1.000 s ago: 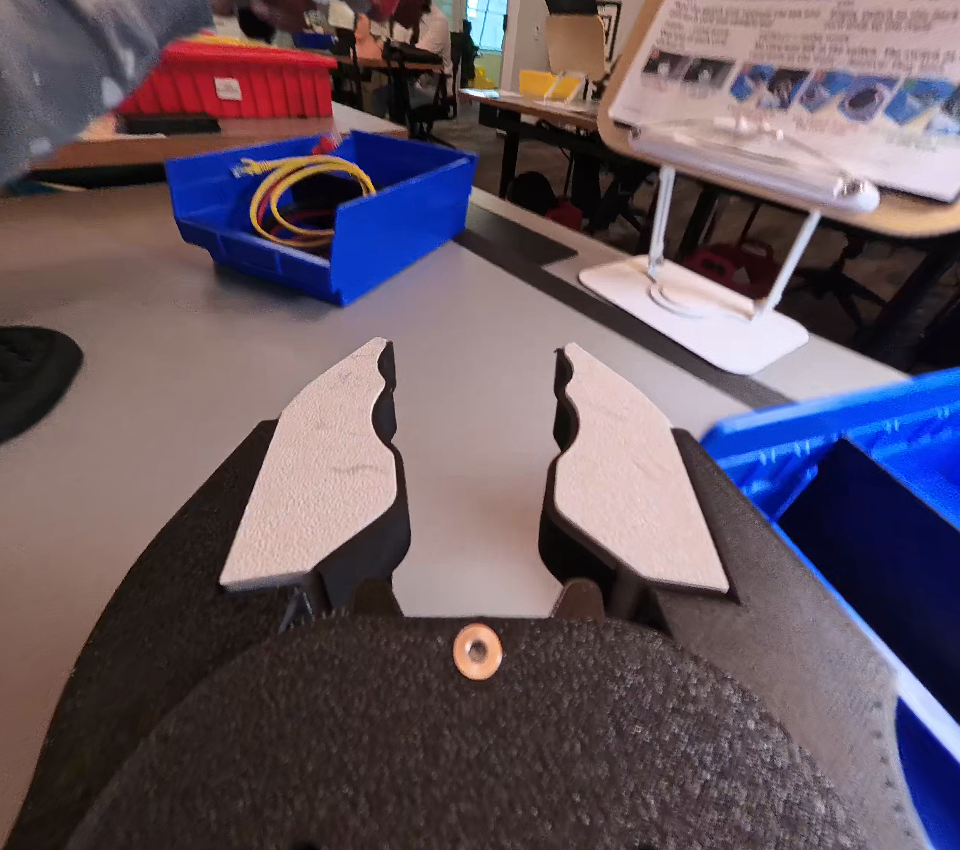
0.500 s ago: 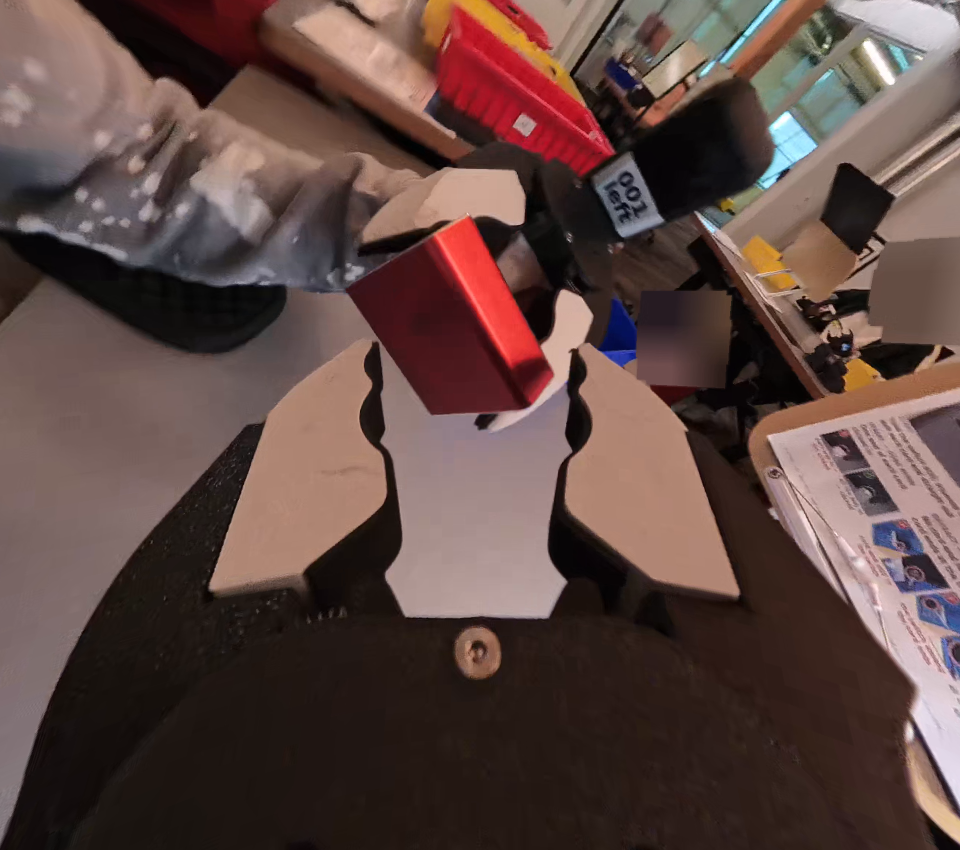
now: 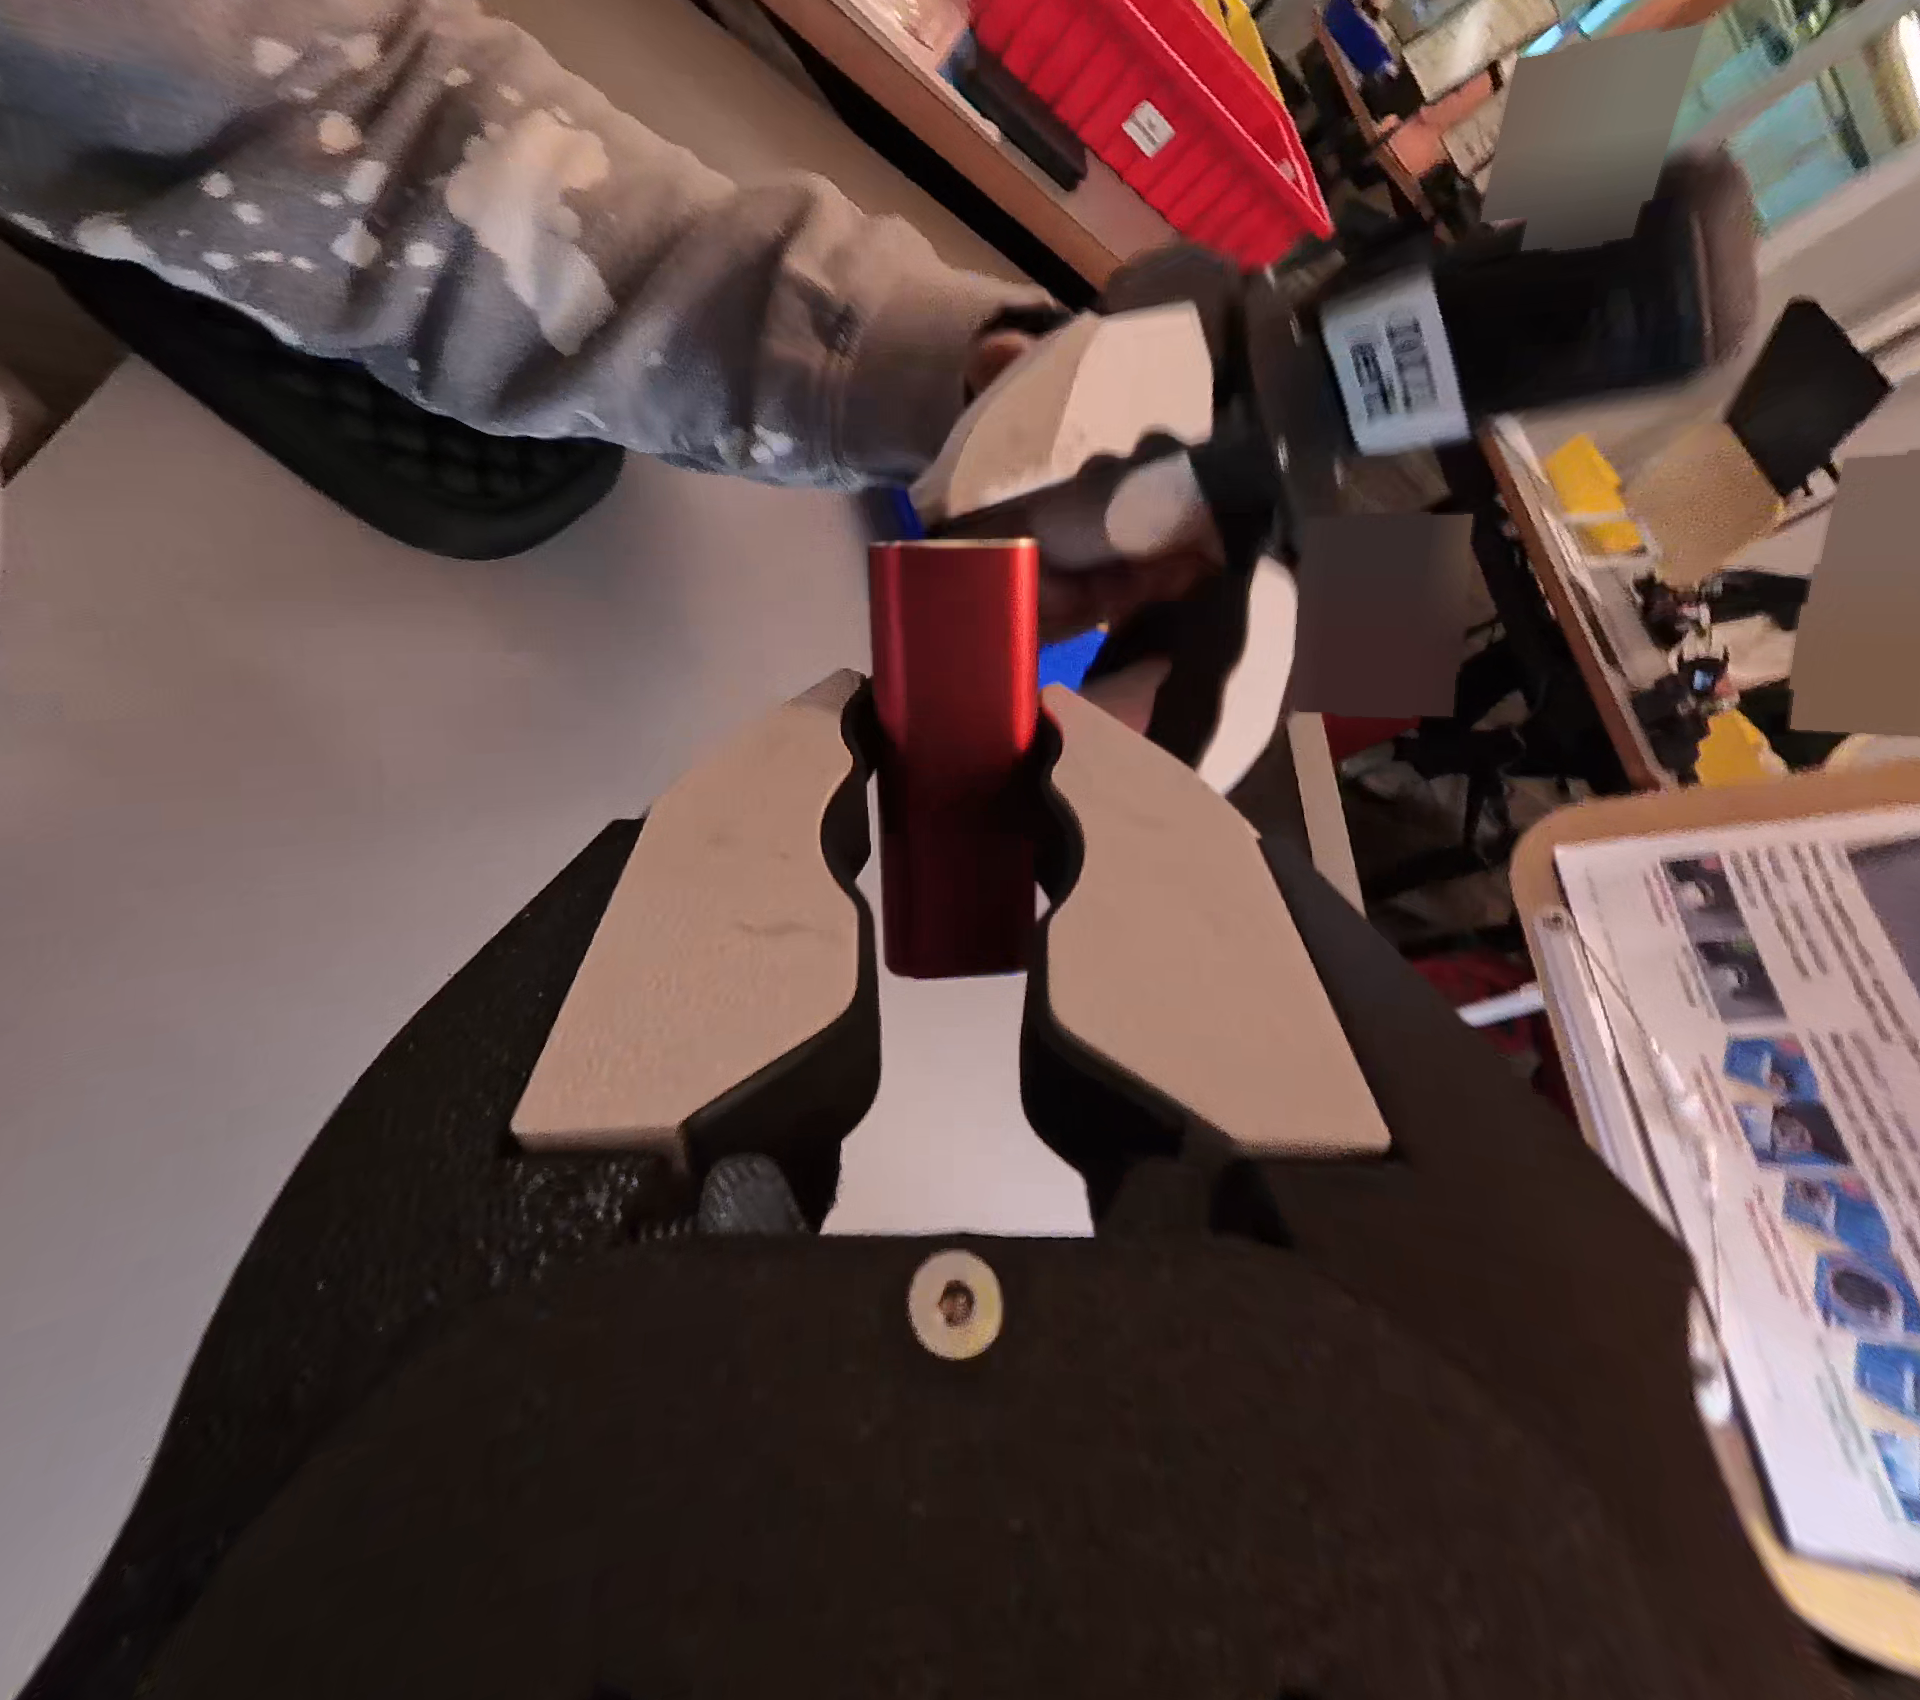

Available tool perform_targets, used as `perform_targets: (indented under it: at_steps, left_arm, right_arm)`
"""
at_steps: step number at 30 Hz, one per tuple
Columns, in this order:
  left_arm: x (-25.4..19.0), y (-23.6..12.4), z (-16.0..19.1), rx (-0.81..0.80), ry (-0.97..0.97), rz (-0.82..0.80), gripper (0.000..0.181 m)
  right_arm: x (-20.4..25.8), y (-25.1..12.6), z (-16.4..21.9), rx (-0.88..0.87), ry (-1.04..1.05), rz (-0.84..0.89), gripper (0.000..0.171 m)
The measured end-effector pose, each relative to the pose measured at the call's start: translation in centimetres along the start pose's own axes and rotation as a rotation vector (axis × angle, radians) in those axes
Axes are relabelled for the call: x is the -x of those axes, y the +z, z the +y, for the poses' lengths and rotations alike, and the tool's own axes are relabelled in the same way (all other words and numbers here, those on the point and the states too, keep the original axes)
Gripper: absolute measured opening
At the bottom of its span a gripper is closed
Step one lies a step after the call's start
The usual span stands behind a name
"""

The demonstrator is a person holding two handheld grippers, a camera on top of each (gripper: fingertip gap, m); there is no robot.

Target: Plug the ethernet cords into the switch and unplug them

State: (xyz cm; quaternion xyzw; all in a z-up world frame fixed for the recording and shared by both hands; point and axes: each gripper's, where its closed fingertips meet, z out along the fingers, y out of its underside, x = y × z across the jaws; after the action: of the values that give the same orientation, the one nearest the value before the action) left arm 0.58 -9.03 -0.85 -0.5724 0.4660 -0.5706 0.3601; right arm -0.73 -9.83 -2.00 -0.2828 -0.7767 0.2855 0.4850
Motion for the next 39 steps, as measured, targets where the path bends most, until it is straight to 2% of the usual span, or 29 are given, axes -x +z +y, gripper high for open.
perform_targets:
  at_steps: [1,3,7,9,12,15,19,22,24,27,29,34,39]
  left_arm:
    - [0.5,-0.7,-0.7,-0.019,0.036,-0.086,0.063]
    - [1.0,-1.7,-1.5,0.007,0.117,-0.255,0.06]
    - [2.8,-1.6,-0.8,0.205,0.3,-0.558,0.056]
    - [3.8,-1.0,-0.2,0.29,0.358,-0.648,0.053]
    - [4.6,-0.1,0.6,0.375,0.425,-0.695,0.039]
    - [3.8,0.3,-0.9,0.291,0.503,-0.666,0.029]
    - [0.6,0.2,-4.5,-0.004,0.52,-0.522,0.027]
    - [-1.6,0.0,-6.4,-0.171,0.524,-0.431,0.027]
    - [-2.3,-0.1,-7.5,-0.262,0.518,-0.399,0.027]
    - [-2.9,0.1,-8.2,-0.367,0.511,-0.348,0.027]
    - [-2.6,0.5,-8.0,-0.374,0.495,-0.34,0.028]
    - [-2.0,0.3,-7.4,-0.299,0.45,-0.367,0.029]
    - [-2.4,-0.4,-7.3,-0.239,0.418,-0.389,0.044]
  right_arm:
    - [-0.6,-0.4,0.5,0.017,0.023,0.017,0.026]
    - [-1.7,-1.1,1.8,0.063,0.057,0.059,0.026]
    - [-3.1,-1.7,3.8,0.145,0.134,0.111,0.026]
    - [-3.0,-1.6,4.2,0.169,0.147,0.111,0.026]
    - [-3.0,-1.5,4.0,0.178,0.154,0.113,0.026]
    - [-3.4,-2.3,2.8,0.098,0.161,0.127,0.026]
    - [-4.6,-4.3,-1.7,-0.22,0.241,0.15,0.029]
    - [-4.9,-5.4,-3.7,-0.389,0.286,0.145,0.039]
    - [-4.9,-5.7,-4.6,-0.458,0.315,0.129,0.042]
    - [-4.8,-5.2,-5.3,-0.468,0.306,0.15,0.038]
    - [-5.0,-5.1,-5.5,-0.466,0.285,0.196,0.028]
    - [-4.8,-4.9,-4.4,-0.383,0.322,0.149,0.027]
    - [-4.4,-3.8,-2.9,-0.282,0.329,0.117,0.027]
